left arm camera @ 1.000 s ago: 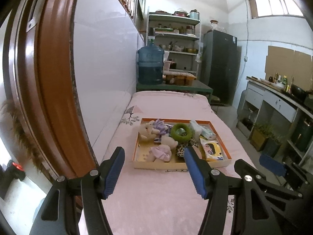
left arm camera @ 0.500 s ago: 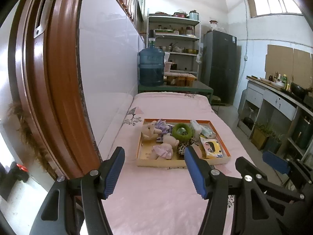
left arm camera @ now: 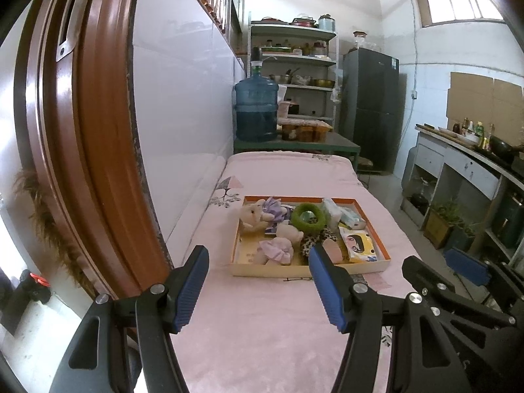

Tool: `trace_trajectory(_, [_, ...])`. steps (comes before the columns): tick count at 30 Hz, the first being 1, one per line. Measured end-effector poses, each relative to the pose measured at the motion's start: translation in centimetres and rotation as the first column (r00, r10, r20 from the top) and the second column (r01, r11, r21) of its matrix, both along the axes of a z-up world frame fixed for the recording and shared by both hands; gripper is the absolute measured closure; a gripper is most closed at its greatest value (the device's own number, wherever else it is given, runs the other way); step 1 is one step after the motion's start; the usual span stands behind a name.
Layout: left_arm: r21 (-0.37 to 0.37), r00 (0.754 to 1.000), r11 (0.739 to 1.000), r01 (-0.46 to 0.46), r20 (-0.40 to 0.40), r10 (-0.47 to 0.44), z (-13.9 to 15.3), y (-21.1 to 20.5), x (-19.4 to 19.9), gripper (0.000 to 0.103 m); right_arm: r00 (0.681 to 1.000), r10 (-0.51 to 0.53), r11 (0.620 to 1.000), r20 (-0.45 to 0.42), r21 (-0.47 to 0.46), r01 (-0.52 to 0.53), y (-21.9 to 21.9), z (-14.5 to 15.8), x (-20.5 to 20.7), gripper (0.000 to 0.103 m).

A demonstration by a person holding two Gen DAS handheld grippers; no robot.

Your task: Organize soft objects

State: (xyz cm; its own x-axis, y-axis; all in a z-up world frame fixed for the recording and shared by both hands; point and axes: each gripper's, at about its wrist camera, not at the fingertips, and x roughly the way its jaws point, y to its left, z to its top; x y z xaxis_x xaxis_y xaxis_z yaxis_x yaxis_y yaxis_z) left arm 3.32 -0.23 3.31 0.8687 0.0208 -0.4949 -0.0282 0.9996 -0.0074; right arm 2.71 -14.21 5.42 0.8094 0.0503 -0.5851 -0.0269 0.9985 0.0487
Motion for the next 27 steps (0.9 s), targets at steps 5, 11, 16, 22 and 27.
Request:
trace_trajectory(5, [0.003, 1.000, 1.000, 0.000, -0.004, 0.000, -0.16, 0.00, 0.13, 0.040, 1.000, 0.005, 1.000, -0.006, -0.004, -0.005, -0.18, -0.13, 0.23, 0.041])
trace_trajectory(11, [0.003, 1.000, 1.000, -0.001, -0.005, 0.001, -0.18, 0.00, 0.17, 0.040, 1.000, 0.005, 1.000, -0.009, -0.002, -0.005, -0.20, -0.18, 0.31, 0.041])
trace_trajectory(16, [0.005, 1.000, 1.000, -0.002, -0.008, 0.002, -0.30, 0.02, 0.21, 0.040, 1.000, 0.006, 1.000, -0.008, -0.002, -0.006, -0.19, -0.34, 0.34, 0.041])
trace_trajectory(22, [0.005, 1.000, 1.000, -0.002, -0.009, 0.002, -0.49, 0.08, 0.23, 0.040, 1.000, 0.006, 1.000, -0.011, 0.001, -0.006, -0.27, -0.52, 0.38, 0.041])
trace_trajectory(27, [0.004, 1.000, 1.000, 0.000, -0.009, 0.000, -0.43, 0.06, 0.23, 0.040, 1.000, 0.006, 1.000, -0.013, 0.001, -0.006, -0.29, -0.64, 0.37, 0.041])
